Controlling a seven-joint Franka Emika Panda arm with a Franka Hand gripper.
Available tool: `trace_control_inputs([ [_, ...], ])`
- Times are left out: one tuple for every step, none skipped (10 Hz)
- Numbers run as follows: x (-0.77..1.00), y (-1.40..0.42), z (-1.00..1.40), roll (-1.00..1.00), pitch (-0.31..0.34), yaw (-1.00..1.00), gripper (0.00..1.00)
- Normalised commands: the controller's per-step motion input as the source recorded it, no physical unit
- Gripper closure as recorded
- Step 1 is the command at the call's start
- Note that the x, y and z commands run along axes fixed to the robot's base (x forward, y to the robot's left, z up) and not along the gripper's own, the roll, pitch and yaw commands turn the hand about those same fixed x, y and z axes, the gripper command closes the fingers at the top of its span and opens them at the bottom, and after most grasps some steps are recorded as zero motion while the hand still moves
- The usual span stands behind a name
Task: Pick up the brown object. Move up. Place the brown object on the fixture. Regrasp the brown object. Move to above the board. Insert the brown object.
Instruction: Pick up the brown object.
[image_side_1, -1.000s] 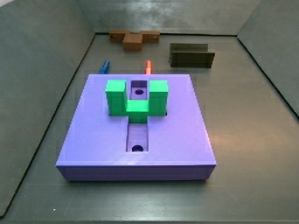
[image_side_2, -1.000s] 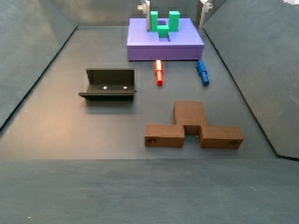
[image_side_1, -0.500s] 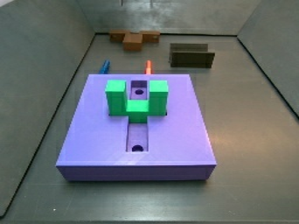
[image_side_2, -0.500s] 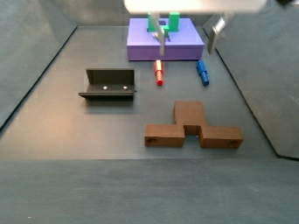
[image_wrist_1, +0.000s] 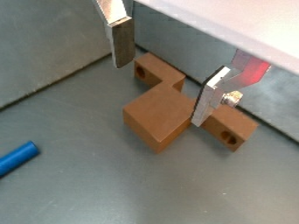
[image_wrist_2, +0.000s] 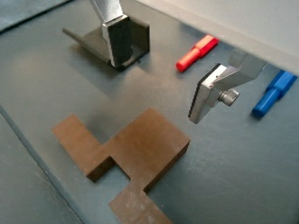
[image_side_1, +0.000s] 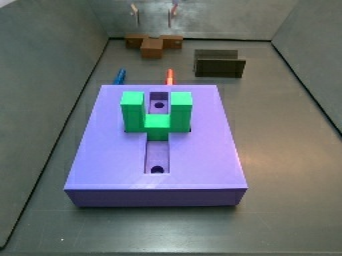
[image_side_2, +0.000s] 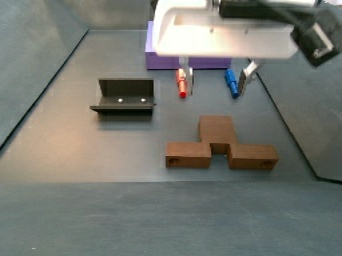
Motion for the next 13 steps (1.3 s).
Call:
trace_control_inputs([
  [0.0,0.06,-0.53,-0.2,-0.119,0.0,0.0],
  [0.0,0.08,-0.47,-0.21,-0.116,0.0,0.0],
  [0.0,0.13,-0.31,-0.31,-0.147,0.0,0.0],
  [0.0,0.14,-0.28,-0.32,-0.151,0.0,0.0],
  [0.0,0.11,-0.28,-0.28,-0.157,0.0,0.0],
  [-0.05,0.13,-0.29,-0.29,-0.17,0.0,0.0],
  [-0.03,0.1,-0.25,-0.3,-0.171,0.0,0.0],
  [0.0,0.07,-0.25,-0.29,-0.17,0.0,0.0],
  [-0.05,0.06,-0.23,-0.24,-0.154,0.0,0.0],
  [-0.18,0.0,-0.15,-0.17,-0.131,-0.03,0.0],
  [-0.13,0.0,-0.09,-0.13,-0.123,-0.11,0.0],
  [0.0,-0.01,-0.05,-0.06,-0.099,-0.26,0.0],
  [0.0,0.0,-0.03,-0.04,-0.086,-0.34,0.0],
])
